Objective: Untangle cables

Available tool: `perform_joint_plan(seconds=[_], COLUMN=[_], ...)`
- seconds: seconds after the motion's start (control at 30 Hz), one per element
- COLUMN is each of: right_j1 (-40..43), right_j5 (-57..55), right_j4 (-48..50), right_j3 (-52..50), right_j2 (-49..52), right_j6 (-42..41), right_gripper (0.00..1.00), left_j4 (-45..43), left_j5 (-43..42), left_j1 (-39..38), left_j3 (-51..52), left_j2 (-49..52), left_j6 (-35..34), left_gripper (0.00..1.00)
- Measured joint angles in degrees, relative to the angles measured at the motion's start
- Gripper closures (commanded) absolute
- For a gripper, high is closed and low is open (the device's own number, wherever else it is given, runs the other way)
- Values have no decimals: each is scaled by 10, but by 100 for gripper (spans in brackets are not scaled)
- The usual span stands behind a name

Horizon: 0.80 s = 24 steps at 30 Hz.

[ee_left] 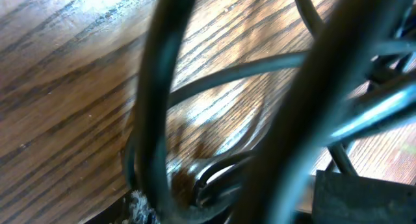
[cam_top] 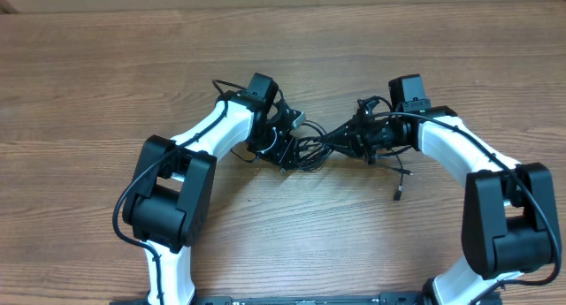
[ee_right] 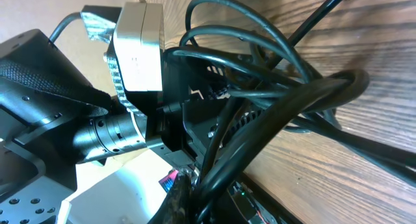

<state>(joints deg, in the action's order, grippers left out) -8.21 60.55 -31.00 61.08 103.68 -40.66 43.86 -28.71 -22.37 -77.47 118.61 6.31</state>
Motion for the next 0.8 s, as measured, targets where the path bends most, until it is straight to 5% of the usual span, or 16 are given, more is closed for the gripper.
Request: perform_joint_plan(seconds=[0.8], right_j1=[90], right_j5=[-53], right_j4=[-31], right_j3=[0], right_j2=[0], right_j6=[8], right_gripper=[96], left_j4=[1], left_j5=[0], left_j1=[0], left_j3=[2], left_j2=[-2], left_j6=[-2], left_gripper=[50])
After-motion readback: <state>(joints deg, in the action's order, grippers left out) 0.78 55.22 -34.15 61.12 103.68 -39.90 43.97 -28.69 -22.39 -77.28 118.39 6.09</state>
